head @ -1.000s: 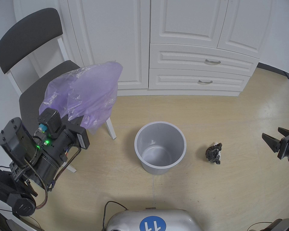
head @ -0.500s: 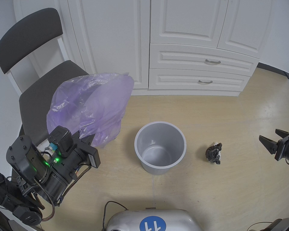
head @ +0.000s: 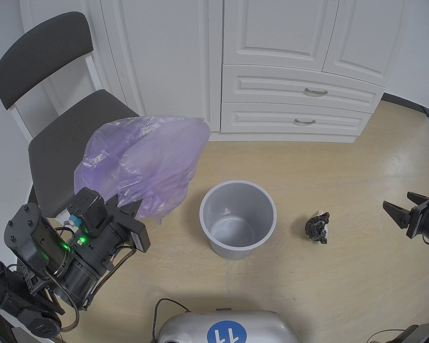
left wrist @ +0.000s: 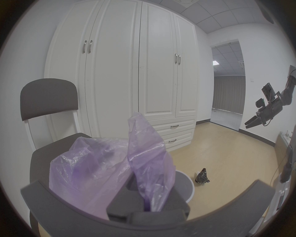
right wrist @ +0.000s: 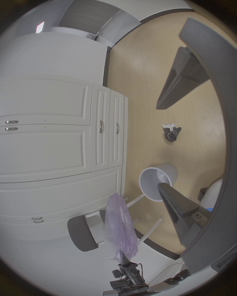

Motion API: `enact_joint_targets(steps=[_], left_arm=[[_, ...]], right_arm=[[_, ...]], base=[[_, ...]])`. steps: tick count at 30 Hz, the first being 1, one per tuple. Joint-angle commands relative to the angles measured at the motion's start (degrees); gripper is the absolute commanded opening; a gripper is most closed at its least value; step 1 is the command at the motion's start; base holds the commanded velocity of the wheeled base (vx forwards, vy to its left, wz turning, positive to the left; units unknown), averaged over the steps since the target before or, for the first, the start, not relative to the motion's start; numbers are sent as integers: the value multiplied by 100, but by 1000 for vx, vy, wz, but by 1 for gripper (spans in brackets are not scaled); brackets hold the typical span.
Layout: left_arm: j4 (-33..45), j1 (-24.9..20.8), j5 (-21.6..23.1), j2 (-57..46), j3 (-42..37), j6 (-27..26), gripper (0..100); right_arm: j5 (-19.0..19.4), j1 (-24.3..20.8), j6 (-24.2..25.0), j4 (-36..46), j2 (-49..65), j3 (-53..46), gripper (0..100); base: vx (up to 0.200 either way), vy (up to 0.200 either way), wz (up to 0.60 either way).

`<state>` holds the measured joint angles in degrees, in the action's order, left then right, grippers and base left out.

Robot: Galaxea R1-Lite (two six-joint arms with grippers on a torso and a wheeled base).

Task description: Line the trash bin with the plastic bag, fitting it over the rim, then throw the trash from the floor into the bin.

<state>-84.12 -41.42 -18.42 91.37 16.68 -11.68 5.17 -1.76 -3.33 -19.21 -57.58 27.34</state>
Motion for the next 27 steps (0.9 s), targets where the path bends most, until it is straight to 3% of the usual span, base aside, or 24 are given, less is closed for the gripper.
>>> enact_joint_targets(steps=[1, 11, 27], left_arm=[[0, -6, -4, -31, 11, -1, 0], [0, -6, -4, -31, 11, -10, 0], [-8, -15, 5, -31, 11, -19, 0]], right_arm=[[2, -9, -1, -12, -70, 8, 100], [2, -62, 8, -461, -298, -150, 100], [2, -132, -28, -478, -289, -159, 100]], base=[[0, 0, 0], [0, 0, 0], [0, 0, 0]])
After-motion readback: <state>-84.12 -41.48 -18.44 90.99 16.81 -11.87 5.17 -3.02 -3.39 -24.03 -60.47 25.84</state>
